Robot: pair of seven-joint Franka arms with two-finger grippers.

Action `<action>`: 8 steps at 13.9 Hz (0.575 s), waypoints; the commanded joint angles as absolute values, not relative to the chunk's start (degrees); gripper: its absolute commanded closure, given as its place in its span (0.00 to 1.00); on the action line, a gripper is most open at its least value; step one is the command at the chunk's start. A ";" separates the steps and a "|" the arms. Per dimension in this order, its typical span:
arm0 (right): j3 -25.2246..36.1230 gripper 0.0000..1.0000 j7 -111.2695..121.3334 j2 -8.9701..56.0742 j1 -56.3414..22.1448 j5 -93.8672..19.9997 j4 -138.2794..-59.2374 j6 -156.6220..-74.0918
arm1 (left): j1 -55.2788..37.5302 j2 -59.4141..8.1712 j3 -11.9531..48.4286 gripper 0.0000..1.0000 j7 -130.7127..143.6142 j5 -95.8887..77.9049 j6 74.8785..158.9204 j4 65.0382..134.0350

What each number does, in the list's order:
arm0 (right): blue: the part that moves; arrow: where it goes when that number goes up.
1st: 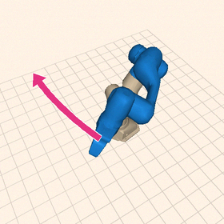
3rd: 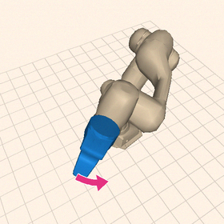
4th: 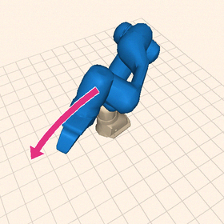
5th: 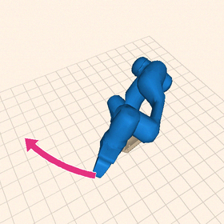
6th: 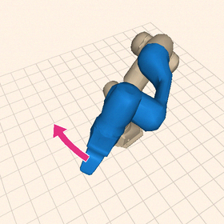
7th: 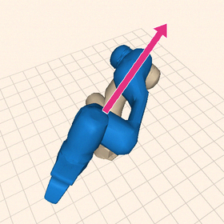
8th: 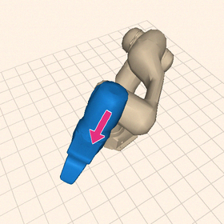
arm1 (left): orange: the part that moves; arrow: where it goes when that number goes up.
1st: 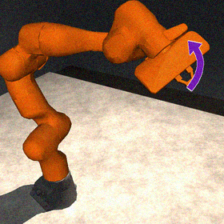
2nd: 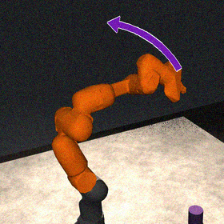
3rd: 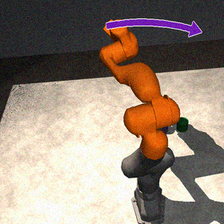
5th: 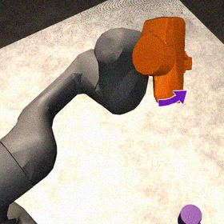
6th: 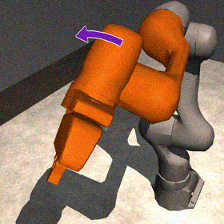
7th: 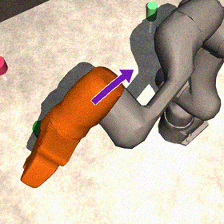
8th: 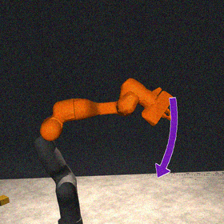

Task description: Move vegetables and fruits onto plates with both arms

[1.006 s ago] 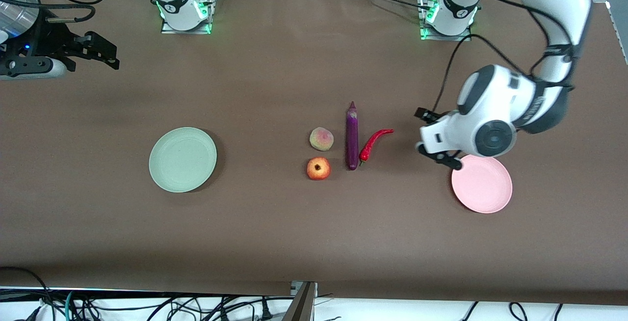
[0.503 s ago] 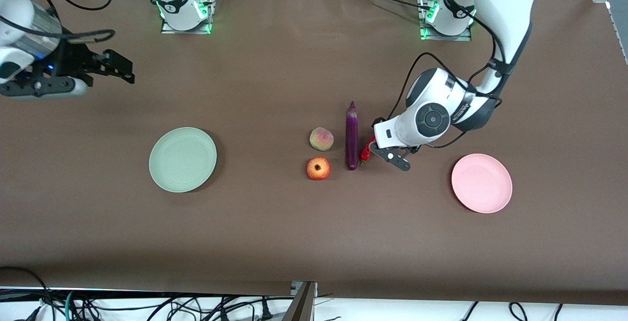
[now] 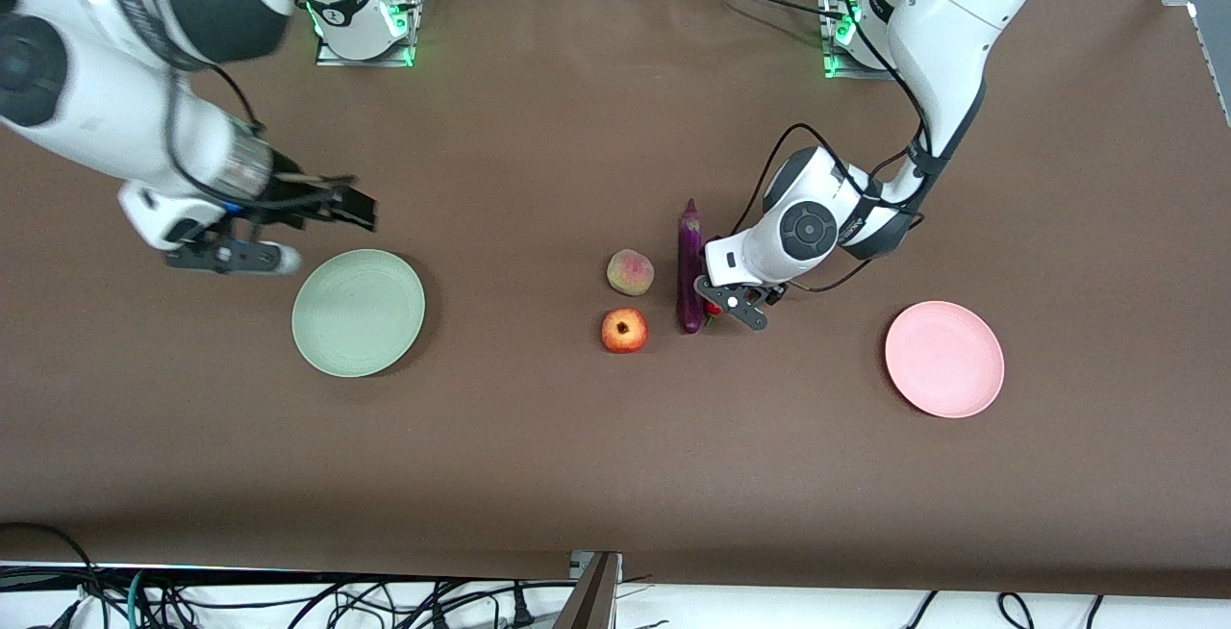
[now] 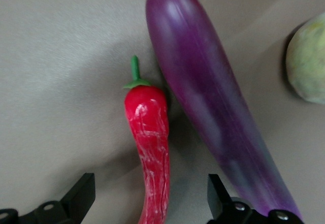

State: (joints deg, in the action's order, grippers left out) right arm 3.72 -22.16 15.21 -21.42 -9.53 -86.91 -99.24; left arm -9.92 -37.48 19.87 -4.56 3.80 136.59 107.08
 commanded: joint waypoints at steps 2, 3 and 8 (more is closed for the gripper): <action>4.04 0.00 -35.30 25.11 -28.99 -10.46 -80.87 -107.11 | -10.46 -37.18 19.42 0.76 -4.48 8.00 137.20 107.40; 4.04 0.00 -38.99 27.49 -30.66 -10.46 -80.25 -109.92 | -10.37 -36.92 19.42 0.90 -4.48 8.00 137.11 107.40; 4.04 0.00 -52.81 38.30 -39.45 -10.11 -79.45 -126.72 | -9.41 -33.42 19.42 1.00 -4.48 8.00 133.44 108.28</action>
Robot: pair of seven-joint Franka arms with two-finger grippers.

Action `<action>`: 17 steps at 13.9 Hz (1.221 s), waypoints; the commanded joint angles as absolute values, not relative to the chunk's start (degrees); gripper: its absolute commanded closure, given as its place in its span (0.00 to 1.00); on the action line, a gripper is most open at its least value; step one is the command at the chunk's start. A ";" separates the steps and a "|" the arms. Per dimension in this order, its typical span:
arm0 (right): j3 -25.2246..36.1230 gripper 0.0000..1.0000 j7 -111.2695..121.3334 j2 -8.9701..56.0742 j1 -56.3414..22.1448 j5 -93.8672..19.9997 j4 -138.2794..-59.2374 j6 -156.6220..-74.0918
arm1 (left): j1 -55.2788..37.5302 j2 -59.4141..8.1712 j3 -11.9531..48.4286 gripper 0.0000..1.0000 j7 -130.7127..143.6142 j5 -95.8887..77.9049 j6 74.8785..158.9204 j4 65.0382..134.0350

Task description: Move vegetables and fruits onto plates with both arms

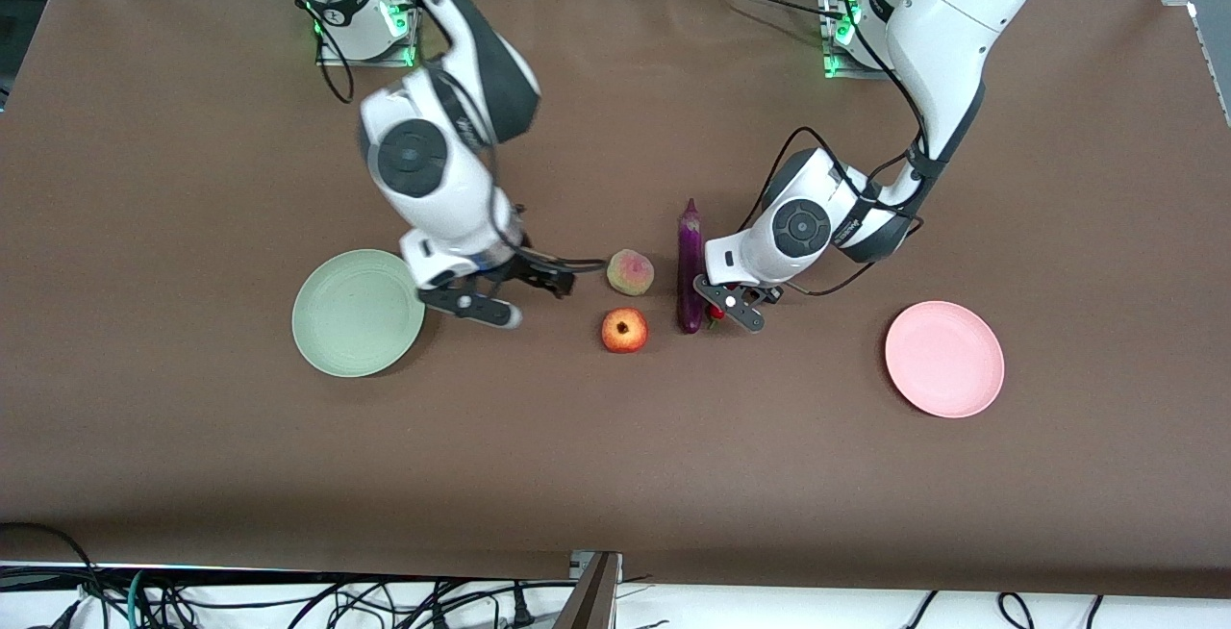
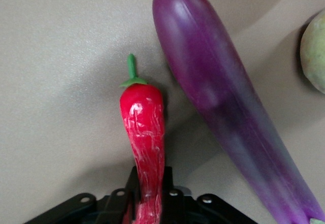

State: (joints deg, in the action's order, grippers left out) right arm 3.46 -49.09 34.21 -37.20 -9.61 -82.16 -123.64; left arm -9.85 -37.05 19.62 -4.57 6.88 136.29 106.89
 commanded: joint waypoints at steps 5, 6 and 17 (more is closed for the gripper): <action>4.22 0.00 -58.96 43.85 -43.59 -9.67 -79.37 -133.93 | -0.46 -28.48 18.90 1.00 -6.59 8.79 119.02 105.30; 4.22 0.00 -59.93 44.64 -44.12 -9.67 -79.37 -135.42 | 1.74 -28.39 18.72 1.00 -6.94 9.75 117.87 104.77; 4.66 0.00 -64.85 48.69 -49.74 -8.01 -80.68 -140.19 | 10.11 -31.37 16.08 1.00 -16.69 21.71 118.47 100.02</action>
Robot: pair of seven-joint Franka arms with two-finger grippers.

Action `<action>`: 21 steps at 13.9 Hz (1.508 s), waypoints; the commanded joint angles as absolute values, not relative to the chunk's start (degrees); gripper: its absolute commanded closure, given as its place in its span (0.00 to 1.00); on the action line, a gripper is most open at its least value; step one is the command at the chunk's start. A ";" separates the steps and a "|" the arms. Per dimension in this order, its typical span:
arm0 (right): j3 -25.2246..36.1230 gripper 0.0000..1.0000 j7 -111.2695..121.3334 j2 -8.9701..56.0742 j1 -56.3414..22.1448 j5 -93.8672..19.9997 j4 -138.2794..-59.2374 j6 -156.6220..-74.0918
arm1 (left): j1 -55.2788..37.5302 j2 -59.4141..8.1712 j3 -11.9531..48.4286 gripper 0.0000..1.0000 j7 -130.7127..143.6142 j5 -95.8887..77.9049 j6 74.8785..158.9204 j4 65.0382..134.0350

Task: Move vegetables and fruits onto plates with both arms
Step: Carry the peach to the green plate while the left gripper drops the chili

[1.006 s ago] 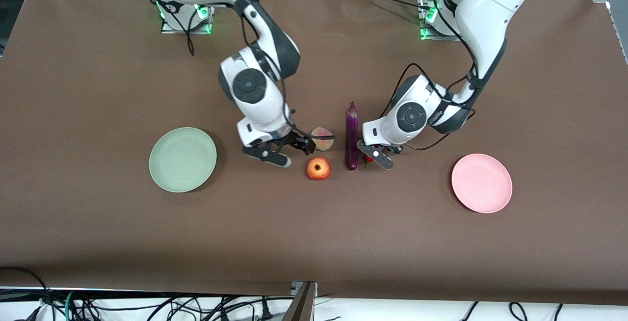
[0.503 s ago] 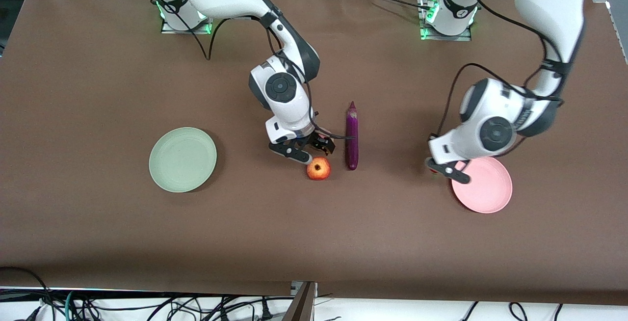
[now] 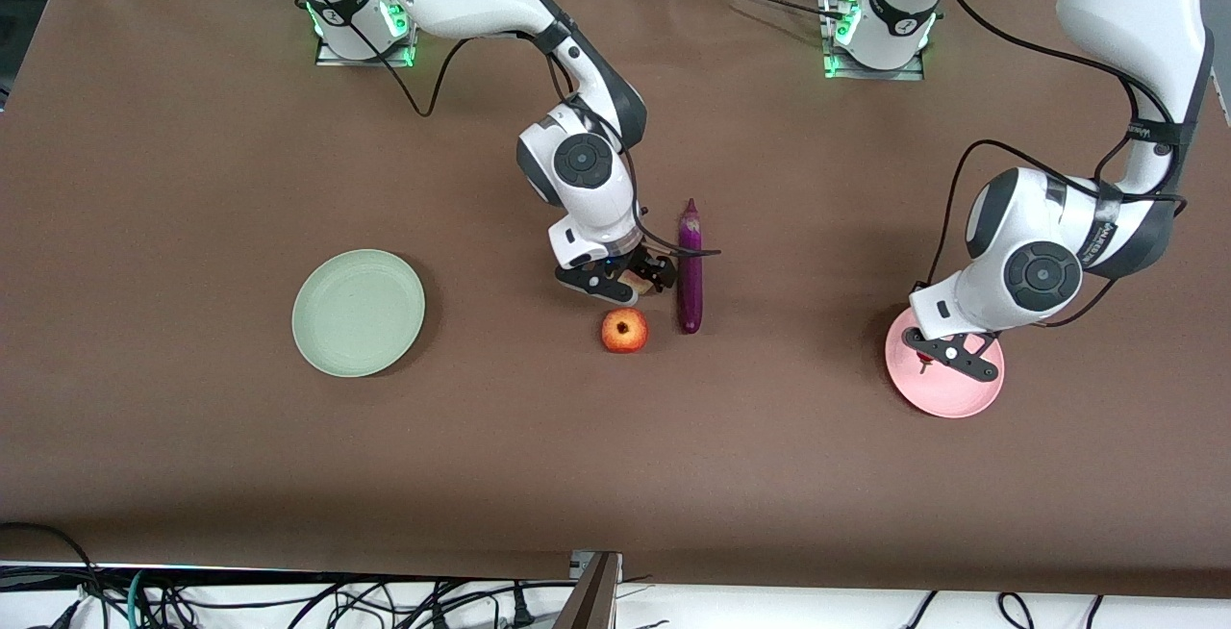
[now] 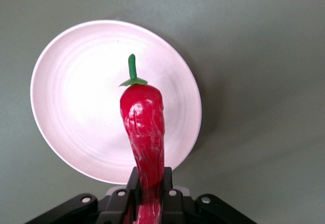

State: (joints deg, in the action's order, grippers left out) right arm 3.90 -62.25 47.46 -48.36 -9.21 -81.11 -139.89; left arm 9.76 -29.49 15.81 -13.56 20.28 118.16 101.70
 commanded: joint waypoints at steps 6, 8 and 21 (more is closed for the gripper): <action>5.10 0.19 -65.74 49.04 -49.83 -6.50 -82.44 -141.24 | 10.37 -32.43 16.26 0.00 -16.96 21.45 118.22 97.38; 5.18 0.49 -65.13 48.78 -49.66 -6.42 -82.35 -141.15 | 10.37 -31.12 16.78 0.00 -16.88 20.83 115.68 97.38; 6.50 0.66 -31.07 34.19 -30.70 -8.53 -82.52 -113.91 | 3.19 -30.05 32.61 0.00 25.88 3.52 113.27 100.11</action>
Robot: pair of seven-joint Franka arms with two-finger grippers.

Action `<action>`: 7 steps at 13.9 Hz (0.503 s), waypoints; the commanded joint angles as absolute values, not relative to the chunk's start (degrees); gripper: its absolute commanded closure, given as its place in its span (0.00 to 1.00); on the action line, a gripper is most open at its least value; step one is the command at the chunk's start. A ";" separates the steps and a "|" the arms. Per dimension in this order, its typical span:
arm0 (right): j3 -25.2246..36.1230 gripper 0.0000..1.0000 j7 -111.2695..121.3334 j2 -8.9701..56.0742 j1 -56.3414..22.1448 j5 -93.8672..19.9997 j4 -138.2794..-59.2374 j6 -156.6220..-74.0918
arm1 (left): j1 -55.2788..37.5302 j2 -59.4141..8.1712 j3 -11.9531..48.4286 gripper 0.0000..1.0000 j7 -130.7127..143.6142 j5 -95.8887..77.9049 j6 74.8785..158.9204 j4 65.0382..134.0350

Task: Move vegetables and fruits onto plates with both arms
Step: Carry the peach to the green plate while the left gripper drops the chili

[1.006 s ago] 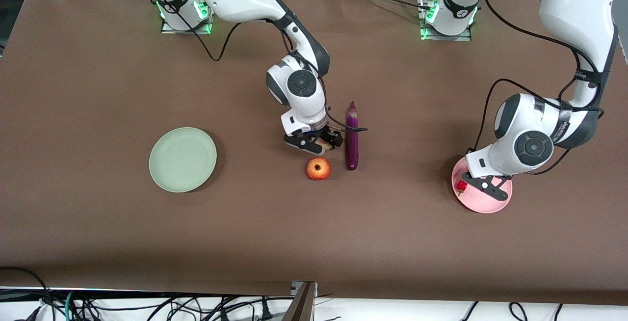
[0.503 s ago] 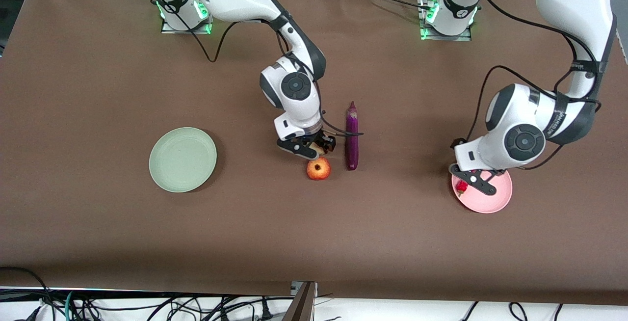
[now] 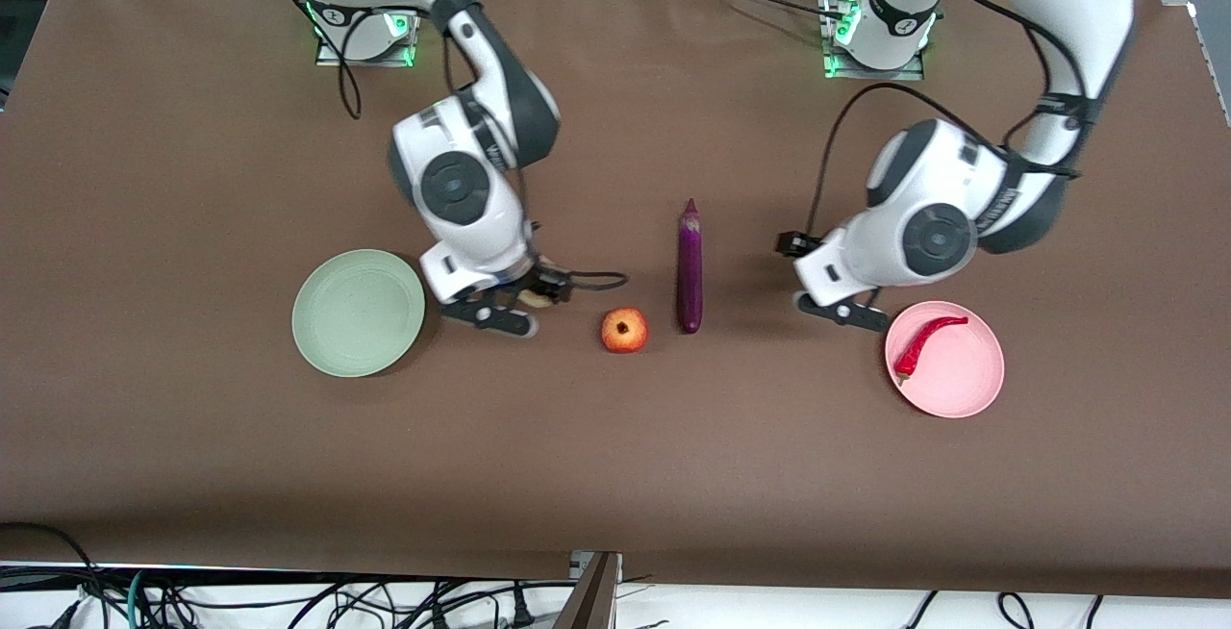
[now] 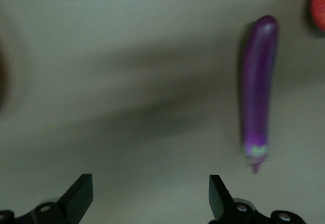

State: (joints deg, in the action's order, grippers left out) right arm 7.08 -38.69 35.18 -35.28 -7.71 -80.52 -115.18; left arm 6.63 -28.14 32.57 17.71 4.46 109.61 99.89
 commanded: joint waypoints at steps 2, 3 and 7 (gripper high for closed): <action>6.68 0.66 -20.01 34.19 -24.64 -8.53 -83.93 -113.91 | -0.51 -32.42 32.43 0.00 32.14 4.22 121.07 101.76; 6.77 0.65 -14.56 34.28 -21.56 -8.53 -84.63 -114.08 | -2.09 -33.56 32.17 0.00 34.17 4.31 124.77 102.21; 6.59 0.60 1.38 35.51 -12.05 -8.96 -90.59 -119.59 | -5.27 -39.01 32.08 0.00 41.63 14.29 130.50 102.39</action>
State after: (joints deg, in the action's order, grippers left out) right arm 7.70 -4.11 35.99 -14.18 -8.03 -86.05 -115.78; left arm -4.40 -36.60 32.43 37.35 9.02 127.70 102.70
